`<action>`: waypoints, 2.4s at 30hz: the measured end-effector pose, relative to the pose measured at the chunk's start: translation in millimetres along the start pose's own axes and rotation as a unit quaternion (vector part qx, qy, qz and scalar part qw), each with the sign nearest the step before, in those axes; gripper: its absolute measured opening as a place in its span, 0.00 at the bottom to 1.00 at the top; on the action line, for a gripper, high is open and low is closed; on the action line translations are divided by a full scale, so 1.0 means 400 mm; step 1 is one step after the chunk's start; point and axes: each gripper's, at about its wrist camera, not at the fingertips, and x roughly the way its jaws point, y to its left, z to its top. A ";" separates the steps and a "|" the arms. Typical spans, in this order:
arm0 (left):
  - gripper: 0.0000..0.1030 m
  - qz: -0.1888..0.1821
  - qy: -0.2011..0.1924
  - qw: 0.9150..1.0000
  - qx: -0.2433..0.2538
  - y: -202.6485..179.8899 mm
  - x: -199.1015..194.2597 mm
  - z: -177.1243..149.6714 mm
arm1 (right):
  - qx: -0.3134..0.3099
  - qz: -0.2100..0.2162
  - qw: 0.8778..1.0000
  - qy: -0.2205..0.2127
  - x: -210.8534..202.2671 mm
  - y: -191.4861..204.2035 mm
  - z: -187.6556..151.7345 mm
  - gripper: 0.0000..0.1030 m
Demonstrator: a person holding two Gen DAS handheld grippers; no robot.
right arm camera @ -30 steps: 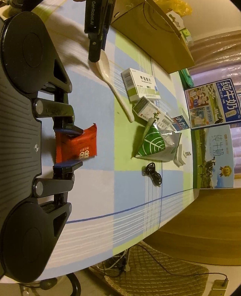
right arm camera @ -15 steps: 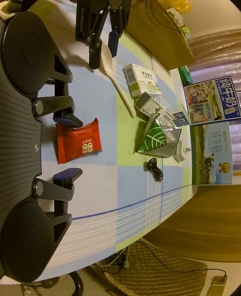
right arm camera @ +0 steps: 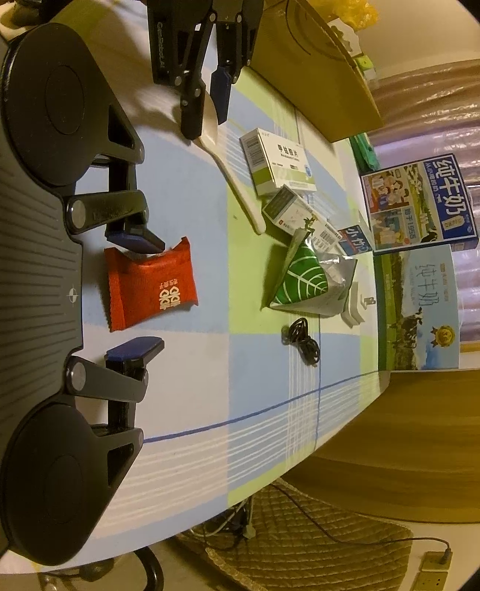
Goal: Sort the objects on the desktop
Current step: 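Carry the white spoon and red packet over to the cardboard box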
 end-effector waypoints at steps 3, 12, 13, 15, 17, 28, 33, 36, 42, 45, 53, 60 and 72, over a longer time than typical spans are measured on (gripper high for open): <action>0.27 -0.006 0.000 1.000 -0.016 0.004 -0.010 -0.005 | -0.007 0.004 1.000 -0.001 0.003 0.005 0.001 0.46; 0.27 -0.021 -0.006 0.998 -0.058 -0.007 -0.041 -0.011 | -0.050 0.001 0.999 -0.004 0.027 0.022 0.009 0.47; 0.27 -0.021 -0.006 0.998 -0.062 -0.008 -0.042 -0.011 | -0.059 0.000 0.998 -0.004 0.030 0.027 0.009 0.47; 0.27 -0.020 -0.005 0.997 -0.068 -0.011 -0.044 -0.012 | -0.073 -0.002 0.997 -0.004 0.034 0.035 0.007 0.46; 0.27 -0.021 -0.004 0.997 -0.072 -0.015 -0.046 -0.013 | -0.075 -0.003 0.997 -0.005 0.035 0.038 0.006 0.34; 0.27 -0.009 -0.014 0.996 -0.082 -0.029 -0.096 -0.018 | -0.056 -0.009 0.998 -0.014 -0.022 0.074 0.004 0.22; 0.27 -0.001 -0.025 0.995 -0.093 -0.027 -0.139 -0.018 | -0.044 -0.005 0.999 -0.024 -0.058 0.093 0.023 0.22; 0.27 0.009 -0.034 0.994 -0.103 -0.017 -0.171 -0.014 | -0.042 -0.001 0.999 -0.033 -0.078 0.109 0.045 0.22; 0.27 0.036 -0.059 0.990 -0.125 0.033 -0.249 -0.001 | -0.047 0.014 0.997 -0.055 -0.107 0.168 0.097 0.22; 0.27 0.052 -0.072 0.987 -0.131 0.063 -0.291 0.002 | -0.052 0.027 0.996 -0.065 -0.112 0.209 0.125 0.22; 0.27 0.102 -0.106 0.977 -0.152 0.159 -0.406 -0.012 | -0.081 0.081 0.989 -0.090 -0.101 0.362 0.210 0.22; 0.27 0.156 -0.116 0.966 -0.173 0.279 -0.489 -0.033 | -0.101 0.132 0.980 -0.109 -0.071 0.520 0.300 0.22; 0.27 0.217 -0.113 0.949 -0.201 0.503 -0.561 -0.078 | -0.123 0.182 0.970 -0.109 0.028 0.747 0.430 0.22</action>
